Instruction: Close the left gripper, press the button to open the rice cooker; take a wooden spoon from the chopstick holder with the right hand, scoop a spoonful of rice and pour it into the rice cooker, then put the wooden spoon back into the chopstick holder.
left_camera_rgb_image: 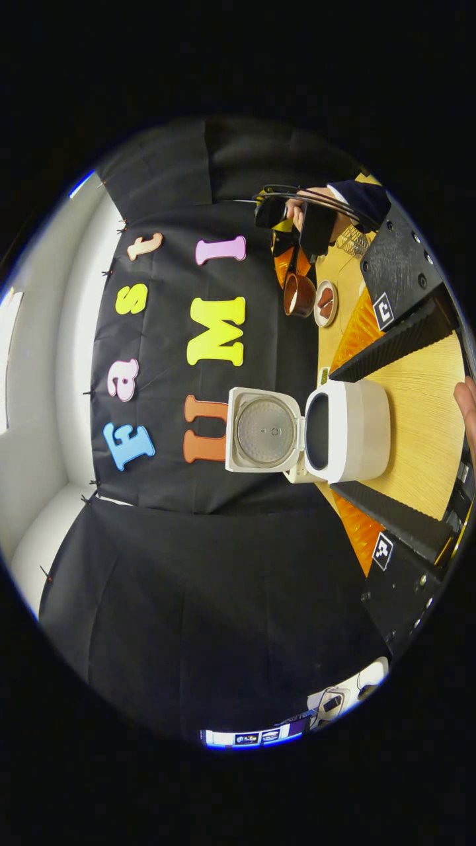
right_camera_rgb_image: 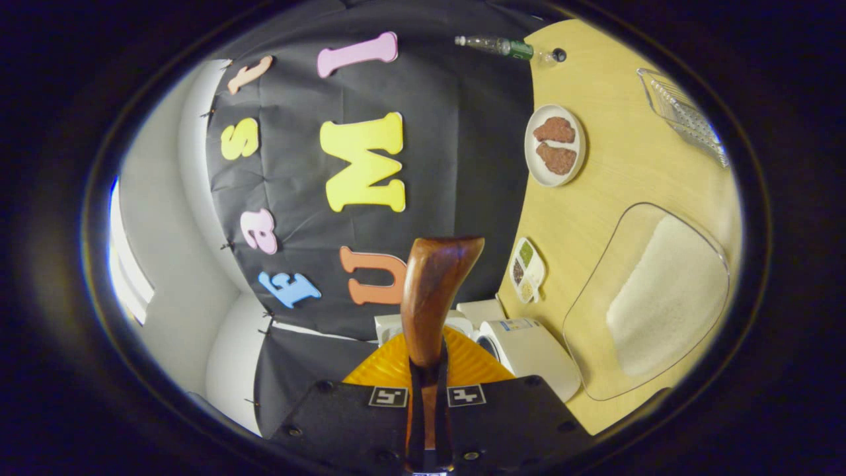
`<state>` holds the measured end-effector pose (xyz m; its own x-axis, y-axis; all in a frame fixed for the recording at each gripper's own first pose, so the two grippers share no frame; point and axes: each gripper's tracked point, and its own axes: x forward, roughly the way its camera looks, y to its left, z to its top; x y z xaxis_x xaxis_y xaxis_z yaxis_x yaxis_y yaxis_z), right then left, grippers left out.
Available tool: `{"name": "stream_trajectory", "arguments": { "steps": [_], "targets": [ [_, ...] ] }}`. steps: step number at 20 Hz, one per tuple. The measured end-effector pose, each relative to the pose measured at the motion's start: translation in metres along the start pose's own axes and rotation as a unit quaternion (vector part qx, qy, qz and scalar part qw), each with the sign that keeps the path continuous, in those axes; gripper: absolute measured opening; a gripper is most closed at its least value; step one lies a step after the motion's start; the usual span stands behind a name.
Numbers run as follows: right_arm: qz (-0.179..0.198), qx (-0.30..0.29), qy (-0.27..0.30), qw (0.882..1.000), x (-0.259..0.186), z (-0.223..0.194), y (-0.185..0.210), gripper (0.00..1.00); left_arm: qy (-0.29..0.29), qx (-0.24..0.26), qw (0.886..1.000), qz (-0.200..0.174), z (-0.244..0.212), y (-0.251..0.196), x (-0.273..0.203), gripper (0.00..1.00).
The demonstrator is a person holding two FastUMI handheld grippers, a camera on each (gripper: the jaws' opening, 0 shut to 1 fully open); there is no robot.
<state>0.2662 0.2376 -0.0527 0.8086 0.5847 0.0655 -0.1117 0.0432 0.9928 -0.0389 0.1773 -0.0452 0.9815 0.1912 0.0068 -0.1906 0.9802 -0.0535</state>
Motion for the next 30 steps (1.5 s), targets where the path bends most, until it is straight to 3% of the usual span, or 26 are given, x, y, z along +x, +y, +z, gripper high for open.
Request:
{"name": "stream_trajectory", "arguments": {
  "steps": [3,4,6,10,12,15,16,21,24,25,26,30],
  "targets": [
    [-0.004,-0.017,0.016,1.000,0.024,-0.022,0.010,0.12,-0.008,-0.008,1.000,0.004,0.008,0.009,-0.009,0.94],
    [-0.005,-0.028,0.018,0.999,0.034,-0.027,0.013,0.04,-0.010,-0.009,1.000,0.006,0.011,0.012,-0.010,0.93],
    [-0.005,-0.065,0.020,0.998,0.053,-0.037,0.022,0.08,-0.009,-0.007,1.000,0.012,0.013,0.019,-0.015,0.93],
    [-0.021,-0.149,0.028,0.988,0.095,-0.055,0.033,0.08,-0.010,-0.001,1.000,0.018,0.013,0.024,-0.017,0.93],
    [-0.030,-0.184,0.026,0.982,0.115,-0.060,0.035,0.12,-0.002,0.004,1.000,0.019,0.008,0.026,-0.017,0.93],
    [-0.045,-0.234,0.023,0.971,0.144,-0.069,0.035,0.04,0.006,0.013,1.000,0.026,0.005,0.031,-0.020,0.93],
    [-0.049,-0.252,0.025,0.966,0.155,-0.074,0.034,0.08,0.008,0.013,1.000,0.026,0.005,0.031,-0.021,0.93],
    [-0.066,-0.344,0.040,0.936,0.199,-0.103,0.022,0.08,0.011,0.012,0.999,0.031,0.003,0.037,-0.023,0.93],
    [-0.050,-0.389,0.067,0.917,0.221,-0.124,0.020,0.12,0.016,0.010,0.999,0.027,-0.001,0.040,-0.026,0.93],
    [-0.048,-0.405,0.069,0.910,0.224,-0.126,0.018,0.05,0.018,0.007,0.999,0.027,-0.002,0.041,-0.026,0.93],
    [-0.046,-0.423,0.066,0.902,0.228,-0.126,0.018,0.08,0.020,0.004,1.000,0.023,-0.003,0.040,-0.026,0.93],
    [-0.041,-0.488,0.059,0.870,0.238,-0.127,0.013,0.09,0.031,0.012,0.999,0.014,-0.011,0.038,-0.028,0.93]
  ]
}}
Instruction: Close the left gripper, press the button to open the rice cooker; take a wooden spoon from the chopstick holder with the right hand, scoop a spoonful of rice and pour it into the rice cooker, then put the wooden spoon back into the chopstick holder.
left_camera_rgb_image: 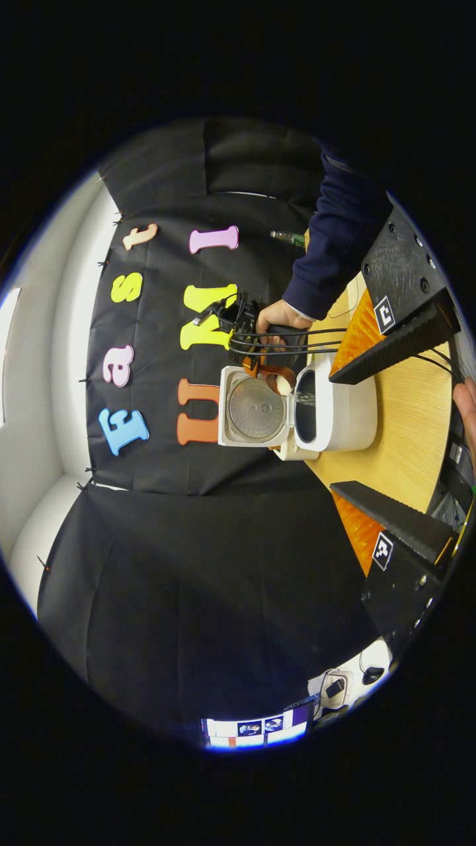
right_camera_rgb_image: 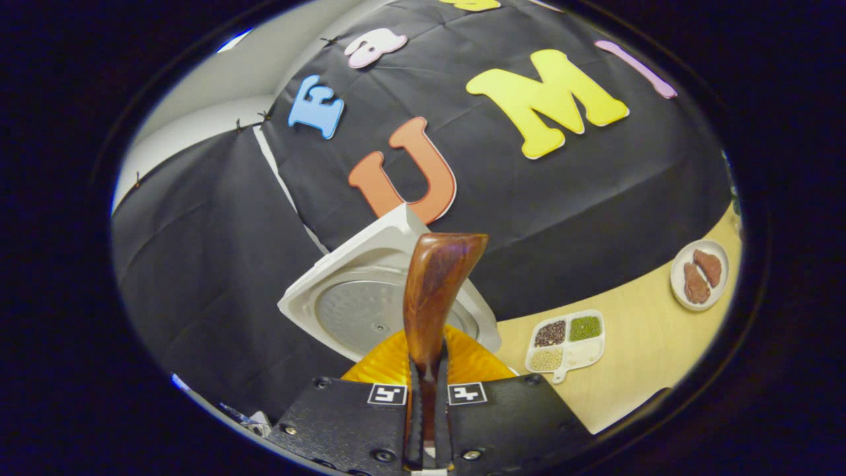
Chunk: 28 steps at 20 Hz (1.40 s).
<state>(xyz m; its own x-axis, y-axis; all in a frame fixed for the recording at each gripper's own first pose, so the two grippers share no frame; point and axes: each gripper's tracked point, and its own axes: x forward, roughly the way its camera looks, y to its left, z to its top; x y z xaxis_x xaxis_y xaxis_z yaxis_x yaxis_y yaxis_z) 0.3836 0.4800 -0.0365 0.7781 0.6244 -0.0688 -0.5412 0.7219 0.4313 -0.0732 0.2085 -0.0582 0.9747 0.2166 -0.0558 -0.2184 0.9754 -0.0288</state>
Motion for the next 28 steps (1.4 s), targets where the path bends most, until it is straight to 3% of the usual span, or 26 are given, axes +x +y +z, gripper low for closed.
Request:
{"name": "stream_trajectory", "arguments": {
  "steps": [1,3,5,8,11,12,18,19,21,23,28],
  "targets": [
    [0.003,-0.017,-0.003,1.000,0.001,-0.001,0.002,0.05,0.002,0.007,1.000,0.001,0.000,0.001,0.000,0.93],
    [0.005,-0.057,-0.007,0.998,0.001,-0.004,0.005,0.09,0.000,0.015,1.000,0.001,0.001,0.000,0.002,0.93],
    [0.009,-0.096,-0.016,0.995,0.001,-0.003,0.008,0.05,0.001,0.012,1.000,-0.008,-0.002,-0.005,0.002,0.93],
    [0.045,-0.145,-0.014,0.988,0.004,-0.008,0.022,0.09,0.005,0.012,1.000,-0.016,-0.008,-0.009,0.003,0.93],
    [0.054,-0.192,-0.018,0.980,0.004,-0.009,0.022,0.05,-0.002,0.015,1.000,-0.023,-0.005,-0.012,-0.002,0.93],
    [0.061,-0.205,-0.016,0.977,0.003,-0.011,0.025,0.09,-0.006,0.016,1.000,-0.026,-0.003,-0.014,-0.003,0.93],
    [0.073,-0.327,-0.028,0.942,-0.004,-0.024,0.035,0.12,-0.009,0.012,0.999,-0.045,-0.005,-0.022,-0.006,0.93],
    [0.075,-0.343,-0.028,0.936,-0.006,-0.026,0.037,0.09,-0.009,0.013,0.999,-0.045,-0.005,-0.022,-0.006,0.93],
    [0.076,-0.368,-0.030,0.926,-0.011,-0.029,0.044,0.12,-0.010,0.013,0.999,-0.047,-0.003,-0.024,-0.007,0.93],
    [0.075,-0.387,-0.040,0.918,-0.018,-0.026,0.047,0.09,-0.011,0.014,0.999,-0.049,-0.003,-0.025,-0.009,0.93],
    [0.077,-0.389,-0.047,0.917,-0.027,-0.023,0.053,0.09,-0.009,0.011,0.999,-0.045,-0.005,-0.024,-0.009,0.93]
  ]
}}
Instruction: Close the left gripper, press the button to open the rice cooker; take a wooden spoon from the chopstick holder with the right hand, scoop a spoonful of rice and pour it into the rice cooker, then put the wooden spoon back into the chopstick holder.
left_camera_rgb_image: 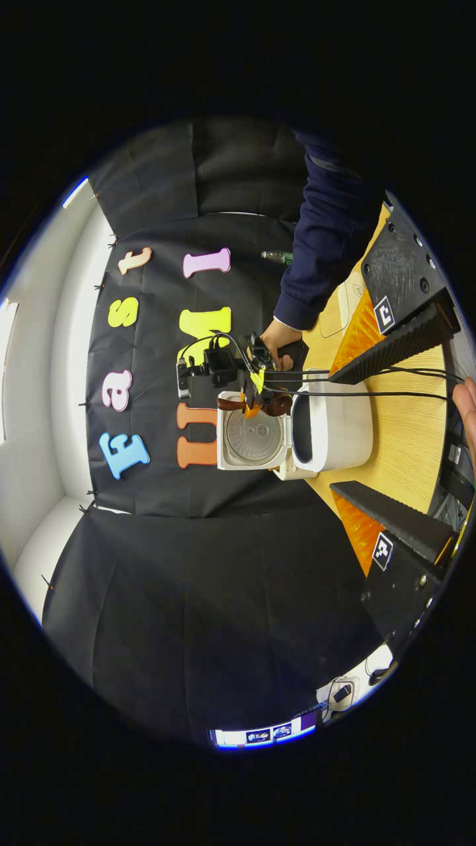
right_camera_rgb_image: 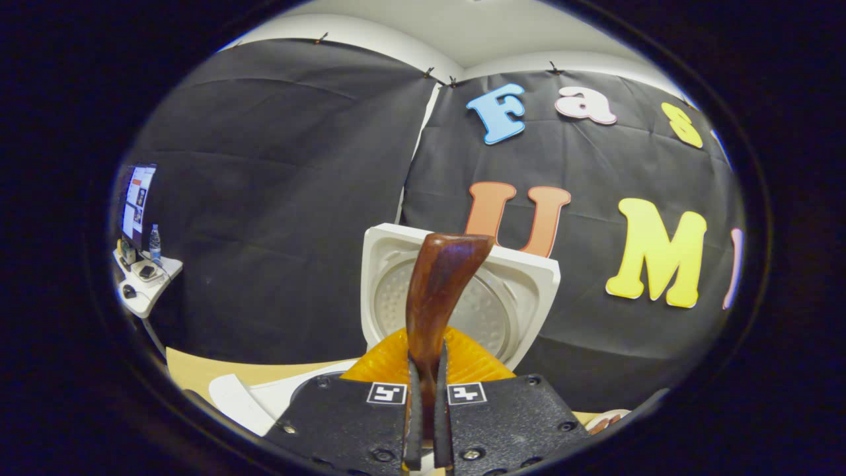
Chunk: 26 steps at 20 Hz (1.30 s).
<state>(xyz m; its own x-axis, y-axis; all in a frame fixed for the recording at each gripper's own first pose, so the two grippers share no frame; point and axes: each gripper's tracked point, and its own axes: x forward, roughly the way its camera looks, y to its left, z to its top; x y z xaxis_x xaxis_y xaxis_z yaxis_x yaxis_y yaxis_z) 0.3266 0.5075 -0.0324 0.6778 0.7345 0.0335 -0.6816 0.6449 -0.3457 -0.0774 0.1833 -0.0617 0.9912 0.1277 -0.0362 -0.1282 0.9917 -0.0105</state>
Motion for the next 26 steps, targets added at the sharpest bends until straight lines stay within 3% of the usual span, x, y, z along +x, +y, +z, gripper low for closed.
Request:
{"name": "stream_trajectory", "arguments": {
  "steps": [8,9,10,11,12,13,17,26],
  "targets": [
    [-0.028,0.032,-0.018,0.999,-0.054,0.015,-0.041,0.06,0.000,0.004,1.000,-0.008,0.000,-0.022,0.007,0.93],
    [-0.034,0.033,-0.024,0.999,-0.067,0.018,-0.050,0.12,-0.001,0.004,1.000,-0.012,0.001,-0.027,0.008,0.93],
    [-0.040,0.034,-0.029,0.998,-0.080,0.021,-0.058,0.09,-0.006,0.003,1.000,-0.014,0.004,-0.029,0.009,0.93],
    [-0.047,0.037,-0.031,0.998,-0.092,0.021,-0.065,0.12,-0.009,0.000,1.000,-0.017,0.007,-0.035,0.012,0.93],
    [-0.051,0.042,-0.034,0.997,-0.105,0.022,-0.072,0.06,-0.011,-0.004,1.000,-0.020,0.009,-0.040,0.015,0.93],
    [-0.056,0.047,-0.034,0.997,-0.117,0.022,-0.080,0.12,-0.012,-0.007,1.000,-0.023,0.009,-0.044,0.018,0.93],
    [-0.082,0.057,-0.032,0.995,-0.165,0.020,-0.119,0.10,-0.019,-0.011,0.999,-0.025,0.014,-0.060,0.030,0.93],
    [-0.156,0.142,-0.026,0.977,-0.274,0.021,-0.169,0.11,-0.027,0.016,0.999,-0.012,0.020,-0.083,0.058,0.93]
  ]
}}
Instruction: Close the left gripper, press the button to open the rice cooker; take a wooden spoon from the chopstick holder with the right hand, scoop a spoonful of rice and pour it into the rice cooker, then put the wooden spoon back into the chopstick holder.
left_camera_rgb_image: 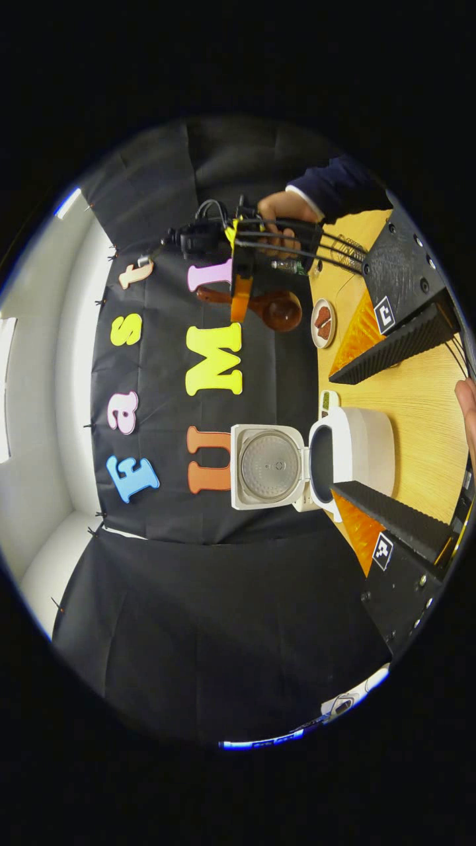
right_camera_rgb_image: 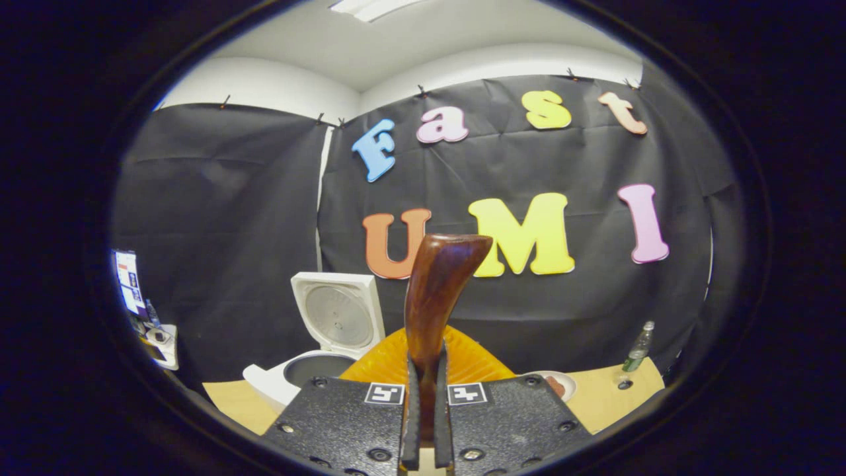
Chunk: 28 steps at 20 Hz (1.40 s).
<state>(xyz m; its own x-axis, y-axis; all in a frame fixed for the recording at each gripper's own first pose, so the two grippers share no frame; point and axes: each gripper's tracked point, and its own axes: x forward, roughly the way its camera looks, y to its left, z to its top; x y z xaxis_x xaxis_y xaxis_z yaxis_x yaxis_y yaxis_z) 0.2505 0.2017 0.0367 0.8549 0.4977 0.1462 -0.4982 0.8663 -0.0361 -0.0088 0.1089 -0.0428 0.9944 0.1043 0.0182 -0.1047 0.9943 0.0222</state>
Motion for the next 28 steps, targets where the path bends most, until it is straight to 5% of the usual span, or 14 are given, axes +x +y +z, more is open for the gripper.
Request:
{"name": "stream_trajectory", "arguments": {
  "steps": [13,28],
  "targets": [
    [-0.141,0.024,0.046,0.989,-0.095,-0.038,-0.138,0.11,-0.029,-0.036,0.999,-0.010,0.017,-0.037,0.040,0.93],
    [-0.219,0.064,0.095,0.969,-0.093,-0.139,-0.235,0.13,-0.020,-0.039,0.999,-0.030,0.022,-0.062,0.119,0.93]
  ]
}}
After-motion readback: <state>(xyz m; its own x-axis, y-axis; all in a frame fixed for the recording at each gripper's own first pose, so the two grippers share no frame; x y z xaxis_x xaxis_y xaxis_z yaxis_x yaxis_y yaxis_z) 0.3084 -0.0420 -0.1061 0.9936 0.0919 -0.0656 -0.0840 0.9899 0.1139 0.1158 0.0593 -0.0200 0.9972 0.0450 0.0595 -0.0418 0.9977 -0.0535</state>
